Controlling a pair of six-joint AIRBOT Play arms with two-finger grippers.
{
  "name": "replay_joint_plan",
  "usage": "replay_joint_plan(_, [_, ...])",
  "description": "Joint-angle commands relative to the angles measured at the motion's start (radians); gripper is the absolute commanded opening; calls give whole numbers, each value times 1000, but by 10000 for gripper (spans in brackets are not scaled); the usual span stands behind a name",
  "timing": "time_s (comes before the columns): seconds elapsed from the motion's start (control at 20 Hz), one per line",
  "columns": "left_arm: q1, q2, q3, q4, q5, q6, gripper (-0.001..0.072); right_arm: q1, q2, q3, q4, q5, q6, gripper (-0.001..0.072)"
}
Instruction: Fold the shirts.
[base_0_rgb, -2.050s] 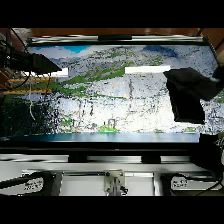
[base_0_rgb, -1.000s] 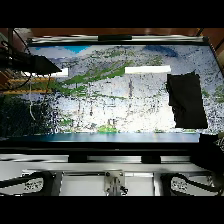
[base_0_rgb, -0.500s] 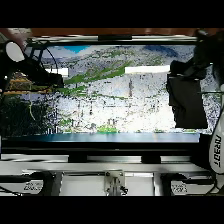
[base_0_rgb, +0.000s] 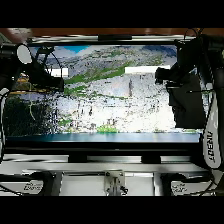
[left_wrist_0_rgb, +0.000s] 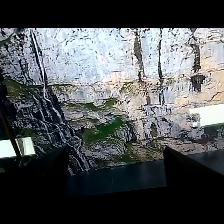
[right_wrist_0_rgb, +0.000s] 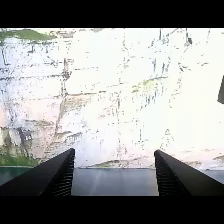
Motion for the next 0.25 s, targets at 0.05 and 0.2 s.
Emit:
replay_joint_plan(0.05, [-1, -1, 0, 5, -3, -5, 656, 3, -2, 1, 7, -5, -1, 597])
replay_joint_plan(0.2, [-2, -1, 0, -5, 0, -49, 656, 3, -2, 1, 7, -5, -1, 597])
